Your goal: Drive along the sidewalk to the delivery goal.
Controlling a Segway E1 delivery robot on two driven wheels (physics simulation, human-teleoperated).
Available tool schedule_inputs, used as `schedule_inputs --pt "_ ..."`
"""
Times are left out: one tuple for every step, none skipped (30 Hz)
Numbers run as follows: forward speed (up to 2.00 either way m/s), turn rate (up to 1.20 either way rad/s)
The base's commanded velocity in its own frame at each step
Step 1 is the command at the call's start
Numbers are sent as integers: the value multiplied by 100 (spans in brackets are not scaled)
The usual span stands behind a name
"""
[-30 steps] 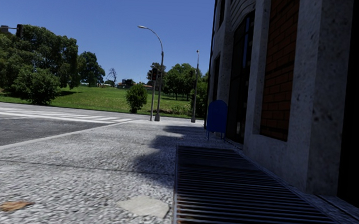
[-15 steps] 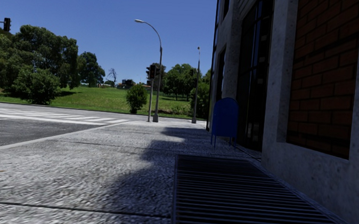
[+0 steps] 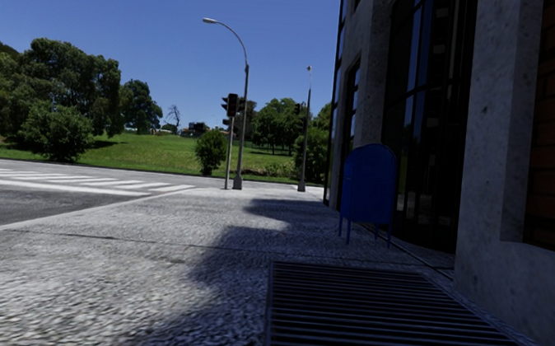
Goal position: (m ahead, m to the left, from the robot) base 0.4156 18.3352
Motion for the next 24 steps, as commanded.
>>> schedule_inputs --pt "200 0" --pt "200 0" --pt "200 0" --pt "200 0" --pt "200 0" --pt "200 0" --pt "200 0" --pt "200 0" --pt "200 0" --pt "200 0" --pt "200 0" --pt "200 0" --pt "200 0" --pt "200 0" --pt "200 0" --pt "200 0" --pt "200 0" --pt "200 0" --pt "200 0" --pt "200 0" --pt "200 0" --pt "200 0" --pt "200 0" --pt "200 0"
